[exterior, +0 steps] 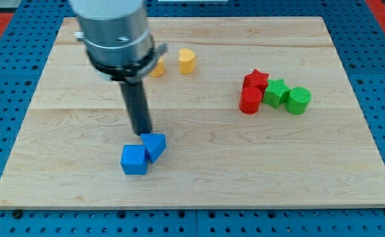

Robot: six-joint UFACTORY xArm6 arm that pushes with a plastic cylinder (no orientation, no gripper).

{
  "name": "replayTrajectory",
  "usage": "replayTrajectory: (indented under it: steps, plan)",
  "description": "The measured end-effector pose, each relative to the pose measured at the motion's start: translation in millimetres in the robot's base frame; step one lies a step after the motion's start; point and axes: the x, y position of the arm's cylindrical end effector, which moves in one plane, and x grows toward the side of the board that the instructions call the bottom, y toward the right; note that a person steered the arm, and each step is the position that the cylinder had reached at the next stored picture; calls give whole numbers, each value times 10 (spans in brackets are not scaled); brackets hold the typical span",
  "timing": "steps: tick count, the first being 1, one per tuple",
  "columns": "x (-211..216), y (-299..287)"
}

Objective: Push the yellow heart towards the yellow hexagon

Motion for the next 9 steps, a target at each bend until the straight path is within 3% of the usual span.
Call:
replayTrajectory:
  steps: [1, 2, 7, 8, 9]
  plan:
    - [390, 47]
    - [298, 162]
    - [-1805, 1278]
    - [-1917, 851]
    - [-1744, 332]
